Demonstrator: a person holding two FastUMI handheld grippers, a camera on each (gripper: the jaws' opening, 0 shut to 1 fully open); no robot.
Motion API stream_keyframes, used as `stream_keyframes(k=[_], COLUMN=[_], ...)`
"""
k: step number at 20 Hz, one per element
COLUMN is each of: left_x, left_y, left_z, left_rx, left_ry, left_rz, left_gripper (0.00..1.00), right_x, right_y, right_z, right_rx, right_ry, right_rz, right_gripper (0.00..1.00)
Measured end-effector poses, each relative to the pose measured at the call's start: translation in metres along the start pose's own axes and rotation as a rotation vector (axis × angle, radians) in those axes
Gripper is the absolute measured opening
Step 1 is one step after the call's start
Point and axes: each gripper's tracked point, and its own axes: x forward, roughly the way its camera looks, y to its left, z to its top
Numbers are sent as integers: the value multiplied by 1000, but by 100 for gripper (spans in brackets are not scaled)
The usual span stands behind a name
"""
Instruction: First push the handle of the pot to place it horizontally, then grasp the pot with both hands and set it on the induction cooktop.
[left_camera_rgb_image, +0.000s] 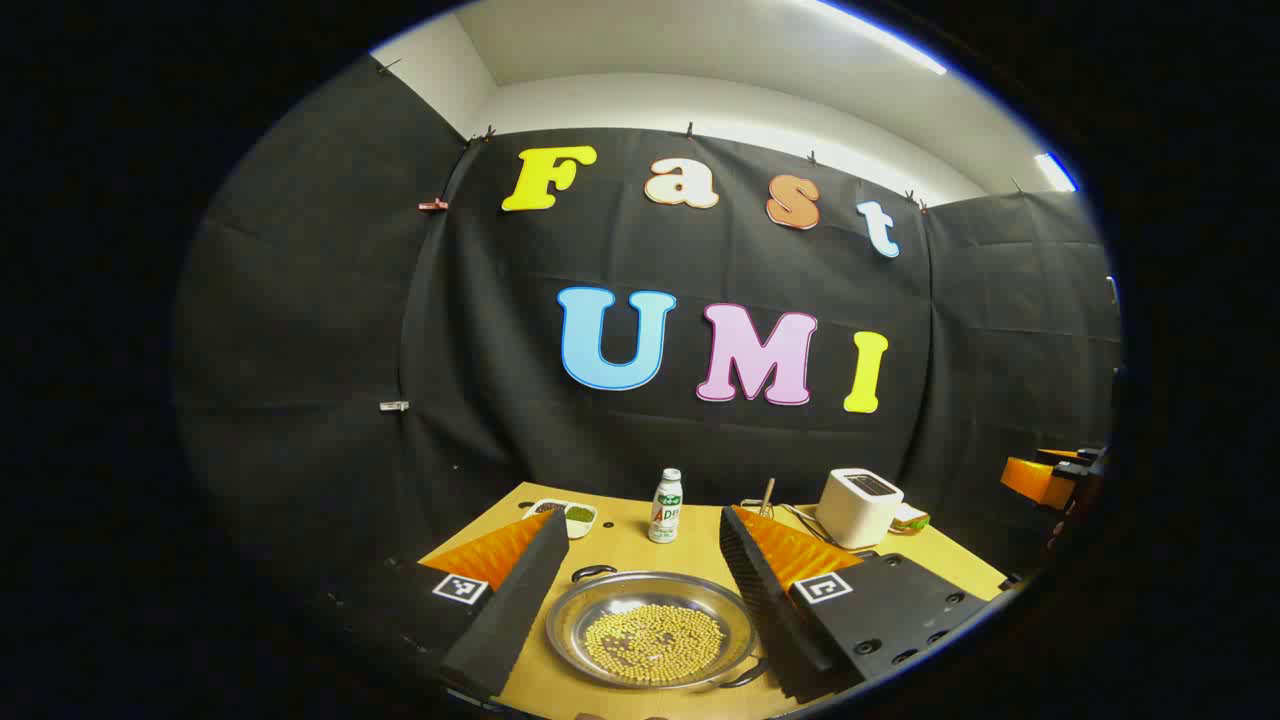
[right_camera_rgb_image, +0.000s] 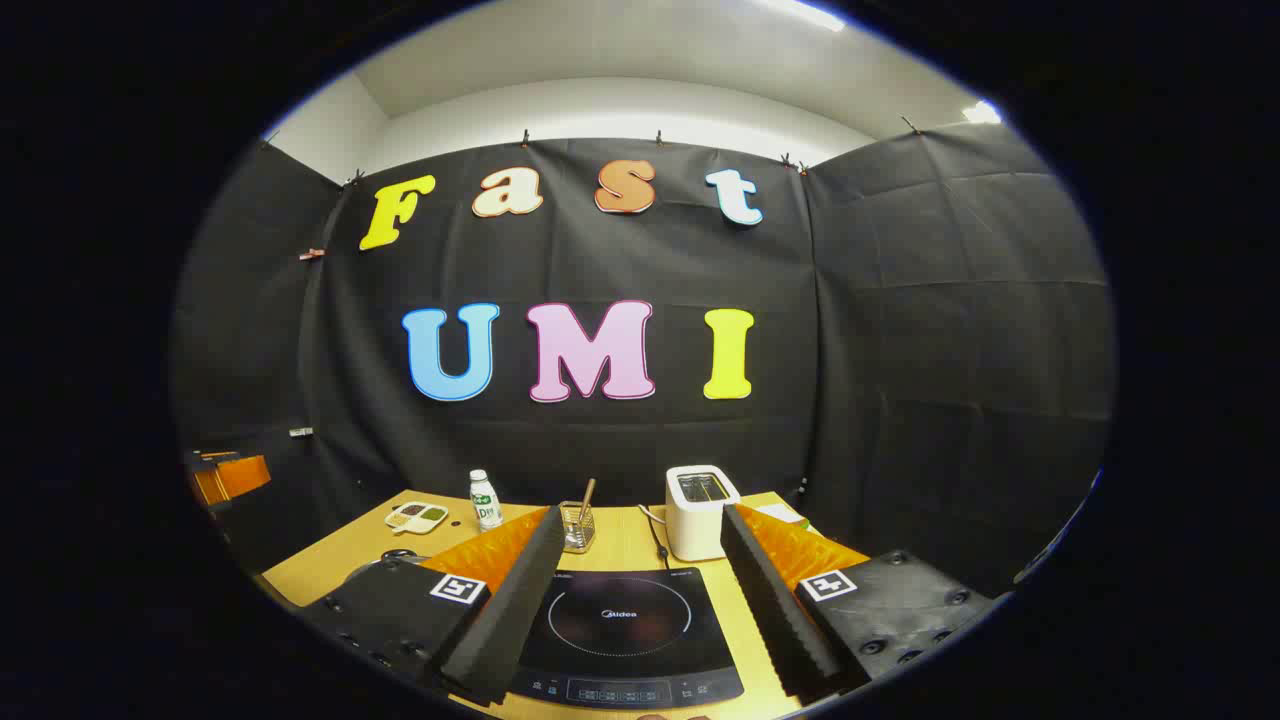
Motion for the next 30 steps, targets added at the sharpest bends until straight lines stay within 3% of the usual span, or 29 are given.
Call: stream_keyframes(k=[9,30], left_x=[-7,-4], left_y=[-6,-10], left_z=[-24,-44], left_rx=[79,80], left_ry=[57,135], left_rz=[15,-32], left_gripper=[95,94], right_x=[3,6], right_y=[12,14], right_z=[-1,7], right_rx=[-31,-18], right_ry=[1,-10], right_rz=[56,44], right_gripper=[98,98])
